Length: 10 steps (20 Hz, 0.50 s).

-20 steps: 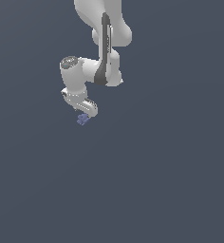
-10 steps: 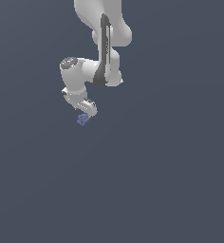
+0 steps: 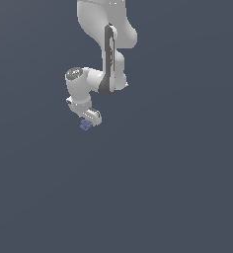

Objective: Pick up the object and move it to a goal position.

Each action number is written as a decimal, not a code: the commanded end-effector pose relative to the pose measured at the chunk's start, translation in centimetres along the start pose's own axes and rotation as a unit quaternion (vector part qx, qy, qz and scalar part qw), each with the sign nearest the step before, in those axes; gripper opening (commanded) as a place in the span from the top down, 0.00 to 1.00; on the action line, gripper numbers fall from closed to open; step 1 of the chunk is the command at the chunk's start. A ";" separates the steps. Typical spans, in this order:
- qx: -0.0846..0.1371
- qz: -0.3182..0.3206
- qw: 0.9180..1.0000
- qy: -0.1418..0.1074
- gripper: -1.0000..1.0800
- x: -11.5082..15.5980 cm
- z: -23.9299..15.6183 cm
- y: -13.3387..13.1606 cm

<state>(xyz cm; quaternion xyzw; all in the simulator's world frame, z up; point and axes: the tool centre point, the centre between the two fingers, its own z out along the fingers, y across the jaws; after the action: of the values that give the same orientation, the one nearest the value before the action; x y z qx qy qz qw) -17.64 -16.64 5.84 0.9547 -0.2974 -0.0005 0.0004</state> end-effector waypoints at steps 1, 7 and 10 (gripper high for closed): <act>0.000 0.000 1.000 0.000 0.04 0.0 0.7 0.0; 0.000 0.000 1.000 0.000 1.00 0.0 1.1 0.0; 0.000 0.000 1.000 0.000 1.00 0.0 1.1 0.0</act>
<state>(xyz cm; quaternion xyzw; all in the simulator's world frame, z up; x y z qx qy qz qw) -17.62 -16.63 4.81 0.9546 -0.2978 0.0004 0.0000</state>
